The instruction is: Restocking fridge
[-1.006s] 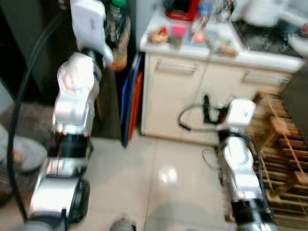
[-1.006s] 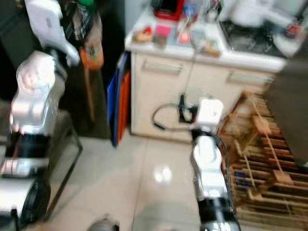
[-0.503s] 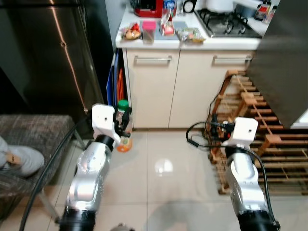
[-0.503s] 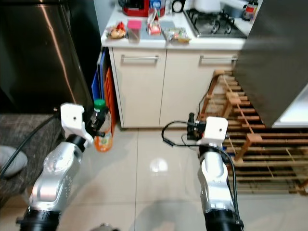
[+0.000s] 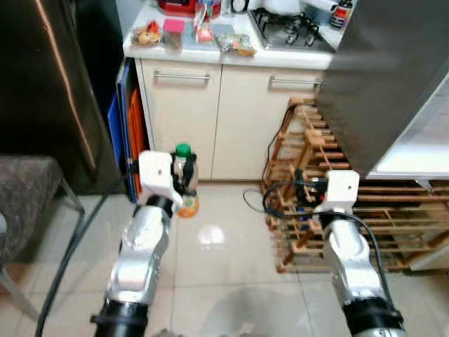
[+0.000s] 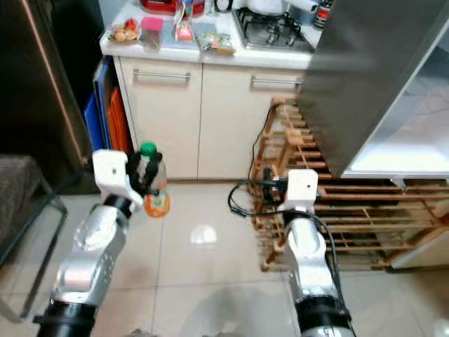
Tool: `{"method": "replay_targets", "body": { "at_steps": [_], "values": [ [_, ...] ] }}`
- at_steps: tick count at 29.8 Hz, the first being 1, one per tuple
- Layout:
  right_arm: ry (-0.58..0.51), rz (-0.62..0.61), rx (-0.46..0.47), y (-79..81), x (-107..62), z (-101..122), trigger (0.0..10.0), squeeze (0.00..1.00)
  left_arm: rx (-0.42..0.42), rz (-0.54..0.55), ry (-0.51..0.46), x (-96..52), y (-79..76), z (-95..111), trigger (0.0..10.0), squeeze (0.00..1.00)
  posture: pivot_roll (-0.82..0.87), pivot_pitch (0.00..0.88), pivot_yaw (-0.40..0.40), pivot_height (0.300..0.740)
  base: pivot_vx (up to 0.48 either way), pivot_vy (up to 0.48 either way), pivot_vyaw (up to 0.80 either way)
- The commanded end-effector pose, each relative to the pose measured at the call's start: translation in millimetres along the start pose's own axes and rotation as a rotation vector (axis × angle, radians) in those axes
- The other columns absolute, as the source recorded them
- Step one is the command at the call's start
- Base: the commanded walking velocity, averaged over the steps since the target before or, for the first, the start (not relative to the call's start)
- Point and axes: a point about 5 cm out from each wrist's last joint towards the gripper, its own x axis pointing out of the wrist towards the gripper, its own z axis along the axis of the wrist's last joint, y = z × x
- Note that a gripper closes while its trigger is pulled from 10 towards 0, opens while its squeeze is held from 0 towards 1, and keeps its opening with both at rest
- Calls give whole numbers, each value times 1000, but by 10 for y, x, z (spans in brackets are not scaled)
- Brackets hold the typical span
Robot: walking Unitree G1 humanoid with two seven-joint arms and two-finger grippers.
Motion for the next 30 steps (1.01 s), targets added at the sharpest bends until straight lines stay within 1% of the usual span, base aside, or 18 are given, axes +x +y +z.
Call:
{"method": "replay_targets", "body": {
  "at_steps": [1,3,5,6,9,11,12,16,18,20,23,25,28,29,30],
  "values": [
    [-22,-19,-21,-93,1,33,10000,0,-10,-40,-52,69,-122,84,10000,0,-60,0,-50,740,0,-480,0],
    [-27,-24,-25,-97,-4,31,10000,0,-10,-56,-54,117,-154,86,10000,0,-76,0,-36,740,0,-480,0],
    [-29,-26,-28,-100,-6,33,10000,0,-10,-60,-55,128,-164,90,10000,0,-76,0,-36,740,0,-480,0],
    [-34,-32,-25,-107,-5,38,10000,0,-1,-78,-62,175,-178,116,10000,0,-89,0,-20,740,0,-480,0],
    [-40,-42,-17,-109,0,45,10000,0,7,-90,-66,236,-169,142,10000,0,-94,0,-10,740,0,-480,0],
    [-42,-45,-16,-104,2,43,10000,0,15,-89,-63,269,-146,141,10000,0,-96,0,0,740,0,-472,0],
    [-35,-54,-11,-103,-2,26,10000,0,17,-73,-50,291,-106,119,10000,0,-98,0,7,740,0,-472,-738],
    [-35,-68,-1,-121,-15,12,10000,0,7,-17,-11,302,-17,48,10000,0,-100,0,10,740,0,-444,-688],
    [-34,-70,1,-127,-36,-1,10000,0,29,-4,13,285,15,-7,10000,0,-100,0,9,740,0,0,-675],
    [-33,-70,1,-132,-44,-8,10000,0,25,-8,14,281,15,-17,10000,0,-98,0,5,740,0,0,-669],
    [-26,-88,-3,-180,-79,-46,10000,0,8,-40,3,278,-18,-30,10000,0,-95,0,-3,740,0,0,-694],
    [-21,-100,-10,-208,-103,-69,10000,0,22,-57,-8,286,-33,-22,10000,0,-94,0,-4,740,0,0,-700],
    [-12,-108,-21,-239,-141,-108,10000,0,63,-70,-13,306,-63,-15,10000,0,-95,0,-2,740,0,0,-702],
    [-12,-108,-21,-239,-141,-108,10000,0,63,-70,-13,306,-63,-15,10000,0,-95,0,-2,740,0,0,-706],
    [-6,-119,-24,-265,-163,-131,10000,0,84,-75,-6,316,-79,-21,10000,0,-102,0,5,740,0,0,-712]
  ]
}}
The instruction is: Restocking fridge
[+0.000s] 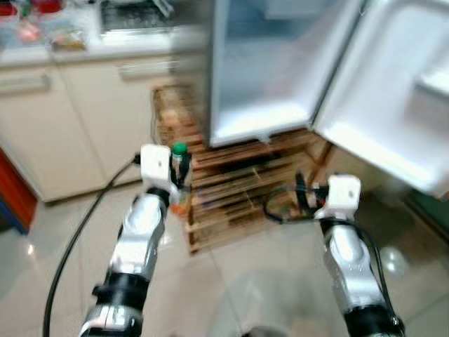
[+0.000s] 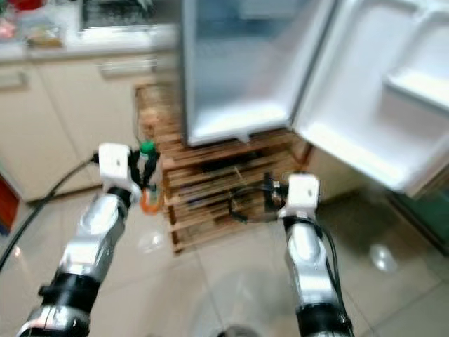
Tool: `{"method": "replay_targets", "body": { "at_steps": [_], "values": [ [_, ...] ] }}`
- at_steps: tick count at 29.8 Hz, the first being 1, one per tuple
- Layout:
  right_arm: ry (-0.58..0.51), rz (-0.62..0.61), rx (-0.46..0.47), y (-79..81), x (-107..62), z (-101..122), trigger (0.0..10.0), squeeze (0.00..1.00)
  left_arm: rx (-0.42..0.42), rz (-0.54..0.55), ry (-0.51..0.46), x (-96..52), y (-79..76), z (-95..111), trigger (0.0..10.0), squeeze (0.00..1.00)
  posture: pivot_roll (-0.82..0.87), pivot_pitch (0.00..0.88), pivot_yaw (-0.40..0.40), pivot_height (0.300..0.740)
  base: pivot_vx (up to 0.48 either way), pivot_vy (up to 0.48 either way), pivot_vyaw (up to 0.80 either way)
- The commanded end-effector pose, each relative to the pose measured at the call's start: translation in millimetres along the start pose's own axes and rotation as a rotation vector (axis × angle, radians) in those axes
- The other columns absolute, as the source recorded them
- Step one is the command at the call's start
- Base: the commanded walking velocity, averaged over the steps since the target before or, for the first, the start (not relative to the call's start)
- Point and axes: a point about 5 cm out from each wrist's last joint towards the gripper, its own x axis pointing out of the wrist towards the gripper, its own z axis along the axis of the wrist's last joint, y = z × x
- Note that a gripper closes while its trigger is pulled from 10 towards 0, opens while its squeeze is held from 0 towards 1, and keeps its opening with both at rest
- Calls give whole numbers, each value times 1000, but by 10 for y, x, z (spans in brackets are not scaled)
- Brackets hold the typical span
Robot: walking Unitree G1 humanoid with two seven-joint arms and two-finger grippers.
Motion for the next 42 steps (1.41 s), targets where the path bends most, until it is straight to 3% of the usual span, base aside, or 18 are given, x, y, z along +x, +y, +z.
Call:
{"method": "replay_targets", "body": {
  "at_steps": [1,6,10,16,42],
  "values": [
    [9,-31,-8,-78,-36,-41,10000,0,22,-30,-27,64,-80,80,10000,0,-102,0,5,740,0,0,-712],
    [25,-43,-18,-115,-89,-100,10000,0,-25,-77,-50,77,-102,101,10000,0,-107,0,11,740,0,56,-721],
    [34,-33,-24,-90,-115,-136,10000,0,22,-85,-42,113,-123,96,10000,0,-118,0,14,740,0,480,-675],
    [19,-27,-31,-63,-105,-115,10000,0,24,-124,-62,192,-186,161,10000,0,-124,0,14,740,0,477,0],
    [19,-27,-31,-63,-105,-115,10000,0,24,-124,-62,192,-186,161,10000,0,-124,0,14,740,0,472,0]
  ]
}}
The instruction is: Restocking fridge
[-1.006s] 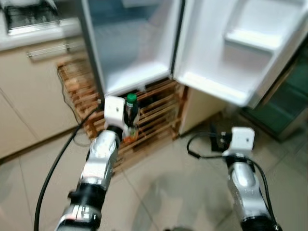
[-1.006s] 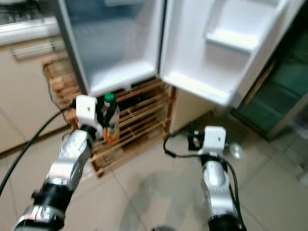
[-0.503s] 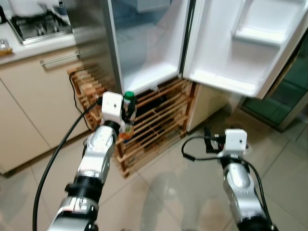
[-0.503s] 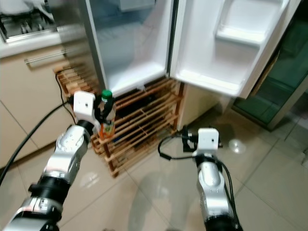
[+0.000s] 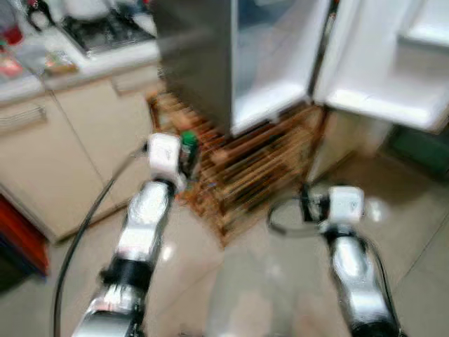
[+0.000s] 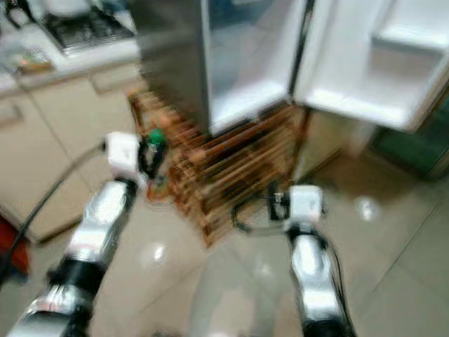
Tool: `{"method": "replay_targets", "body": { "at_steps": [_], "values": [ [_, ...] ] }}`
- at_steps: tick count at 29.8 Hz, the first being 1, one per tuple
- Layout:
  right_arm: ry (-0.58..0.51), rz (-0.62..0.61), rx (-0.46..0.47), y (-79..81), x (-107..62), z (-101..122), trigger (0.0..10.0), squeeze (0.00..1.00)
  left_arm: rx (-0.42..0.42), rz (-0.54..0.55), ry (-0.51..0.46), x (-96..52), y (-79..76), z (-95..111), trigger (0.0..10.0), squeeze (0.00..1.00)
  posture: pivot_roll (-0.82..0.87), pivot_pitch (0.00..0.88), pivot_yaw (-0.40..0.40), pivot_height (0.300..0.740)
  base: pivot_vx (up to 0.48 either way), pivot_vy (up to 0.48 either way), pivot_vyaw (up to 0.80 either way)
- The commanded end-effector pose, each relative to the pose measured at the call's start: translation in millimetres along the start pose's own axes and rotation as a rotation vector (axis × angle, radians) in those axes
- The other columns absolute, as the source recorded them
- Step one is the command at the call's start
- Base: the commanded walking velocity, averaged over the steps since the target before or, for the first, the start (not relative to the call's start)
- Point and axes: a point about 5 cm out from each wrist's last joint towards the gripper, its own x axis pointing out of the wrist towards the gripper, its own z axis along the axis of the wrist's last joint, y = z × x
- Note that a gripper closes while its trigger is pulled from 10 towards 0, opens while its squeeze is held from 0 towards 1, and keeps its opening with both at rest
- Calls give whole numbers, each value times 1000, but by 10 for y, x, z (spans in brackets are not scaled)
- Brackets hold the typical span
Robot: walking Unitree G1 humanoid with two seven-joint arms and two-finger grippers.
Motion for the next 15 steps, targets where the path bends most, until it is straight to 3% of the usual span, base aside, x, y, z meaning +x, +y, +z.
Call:
{"method": "replay_targets", "body": {
  "at_steps": [1,6,7,8,9,10,15],
  "values": [
    [-18,13,7,52,22,41,10000,0,21,20,-44,15,87,115,10000,0,-124,0,14,740,0,472,0],
    [-18,13,5,54,24,41,10000,0,18,17,-49,28,88,117,10000,0,-124,0,15,740,0,472,0],
    [-60,42,-23,80,39,123,10000,0,-28,-6,-66,-98,68,50,10000,0,-134,0,11,740,480,0,-575],
    [-60,42,-23,80,39,123,10000,0,-28,-6,-66,-98,68,50,10000,0,-134,0,11,740,480,0,-575],
    [-114,75,-49,110,48,222,10000,0,-81,-32,-81,-268,53,-40,10000,0,-134,0,11,740,480,0,-775],
    [-123,81,-53,115,48,240,10000,0,-89,-38,-82,-306,52,-59,10000,0,-134,0,11,740,480,0,-775],
    [-108,78,-53,90,35,203,10000,0,-42,-28,-56,-301,41,-92,10000,0,-130,0,8,740,384,0,-765]
  ]
}}
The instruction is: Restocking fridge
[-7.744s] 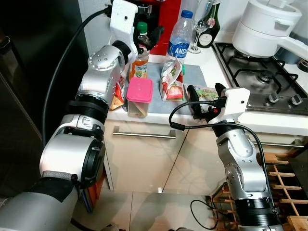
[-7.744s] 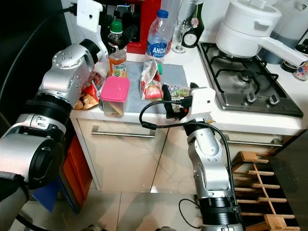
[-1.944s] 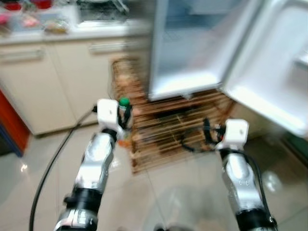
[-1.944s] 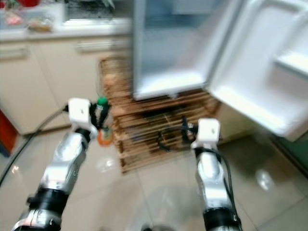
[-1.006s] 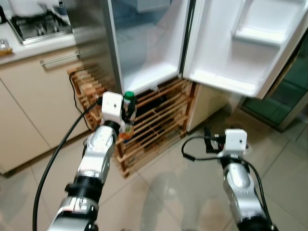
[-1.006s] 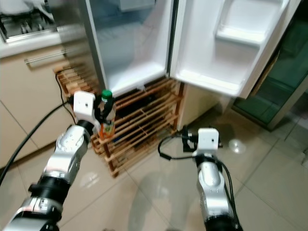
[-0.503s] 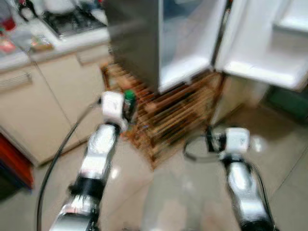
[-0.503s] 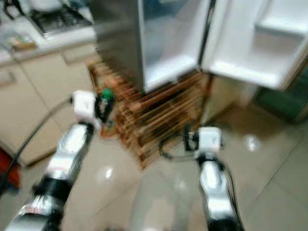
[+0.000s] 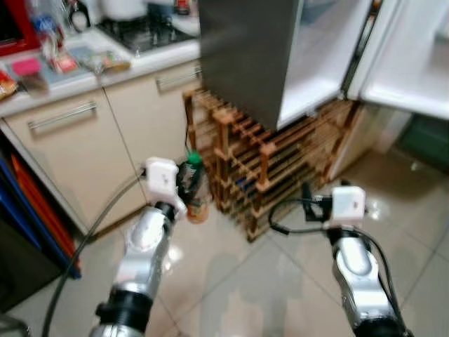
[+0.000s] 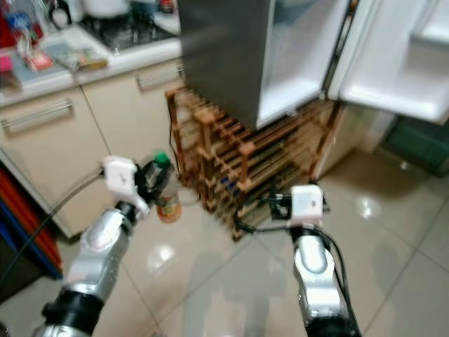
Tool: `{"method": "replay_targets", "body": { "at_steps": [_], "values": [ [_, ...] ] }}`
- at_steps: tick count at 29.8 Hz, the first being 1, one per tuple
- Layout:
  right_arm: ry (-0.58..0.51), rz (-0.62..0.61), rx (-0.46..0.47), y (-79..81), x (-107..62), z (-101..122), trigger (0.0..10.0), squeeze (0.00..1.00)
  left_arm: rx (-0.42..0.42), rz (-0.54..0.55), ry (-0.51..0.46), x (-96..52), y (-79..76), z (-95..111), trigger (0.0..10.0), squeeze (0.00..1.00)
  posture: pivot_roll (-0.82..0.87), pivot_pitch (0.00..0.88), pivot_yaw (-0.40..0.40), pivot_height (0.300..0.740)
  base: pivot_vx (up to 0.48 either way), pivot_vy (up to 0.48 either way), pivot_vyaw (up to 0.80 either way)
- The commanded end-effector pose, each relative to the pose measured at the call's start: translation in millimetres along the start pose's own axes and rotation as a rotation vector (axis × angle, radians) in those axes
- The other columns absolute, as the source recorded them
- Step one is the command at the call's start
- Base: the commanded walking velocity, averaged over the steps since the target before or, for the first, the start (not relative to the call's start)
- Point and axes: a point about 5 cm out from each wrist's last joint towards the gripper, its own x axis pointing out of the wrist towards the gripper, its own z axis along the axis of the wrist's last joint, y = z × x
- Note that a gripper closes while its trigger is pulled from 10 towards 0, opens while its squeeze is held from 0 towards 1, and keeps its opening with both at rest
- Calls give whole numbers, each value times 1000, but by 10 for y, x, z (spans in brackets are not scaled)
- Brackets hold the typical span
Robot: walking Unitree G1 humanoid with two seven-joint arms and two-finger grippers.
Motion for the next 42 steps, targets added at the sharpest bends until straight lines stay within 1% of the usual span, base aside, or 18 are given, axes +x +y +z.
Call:
{"method": "replay_targets", "body": {
  "at_steps": [1,3,5,8,15,18,19,21,23,26,30,32,34,37,38,42],
  "values": [
    [0,-1,-18,-35,4,-3,10000,0,56,21,-50,107,9,164,10000,0,-130,0,8,740,0,0,-763],
    [2,-1,-19,-33,6,-7,10000,0,62,26,-47,108,15,160,10000,0,-130,0,8,740,0,0,-756],
    [7,-3,-12,-24,19,-10,10000,0,75,49,-43,90,53,162,10000,0,-130,0,8,740,0,0,-250],
    [5,14,-4,23,40,0,10000,0,61,65,-52,67,111,179,10000,0,-104,0,-6,740,0,0,0],
    [5,26,-9,32,50,2,10000,0,52,88,-60,91,136,205,10000,0,-103,0,-13,740,0,0,0],
    [7,33,-18,34,63,6,10000,0,11,113,-49,86,155,174,10000,0,-106,0,-13,740,0,0,0],
    [12,26,-15,31,63,1,10000,0,-36,142,-40,73,185,146,10000,0,-107,0,-14,740,0,0,-775],
    [18,19,-9,23,55,-9,10000,0,-91,175,-30,48,220,108,10000,0,-109,0,-14,740,0,0,-772],
    [21,18,-6,13,41,-18,10000,0,-99,180,-28,31,224,97,10000,0,-108,0,-15,740,0,0,-769],
    [32,14,0,0,20,-43,10000,0,-90,162,-38,37,162,111,10000,0,-108,0,-12,740,0,0,-771],
    [27,10,7,2,14,-40,10000,0,-65,159,-36,61,117,119,10000,0,-111,0,-8,740,0,0,-761],
    [20,10,7,8,16,-29,10000,0,-44,150,-39,68,100,132,10000,0,-112,0,-8,740,0,0,0],
    [13,15,3,17,17,-20,10000,0,-63,112,-58,69,61,155,10000,0,-113,0,-8,740,0,0,0],
    [6,24,-5,30,12,-6,10000,0,-41,88,-76,84,16,199,10000,0,-115,0,-10,740,346,-329,0],
    [4,27,-6,33,11,-3,10000,0,-31,55,-96,101,-38,235,10000,0,-115,0,-10,740,356,-319,0],
    [0,30,-7,38,13,2,10000,0,-16,5,-132,126,-135,308,10000,0,-121,0,-7,740,374,-296,0]
  ]
}}
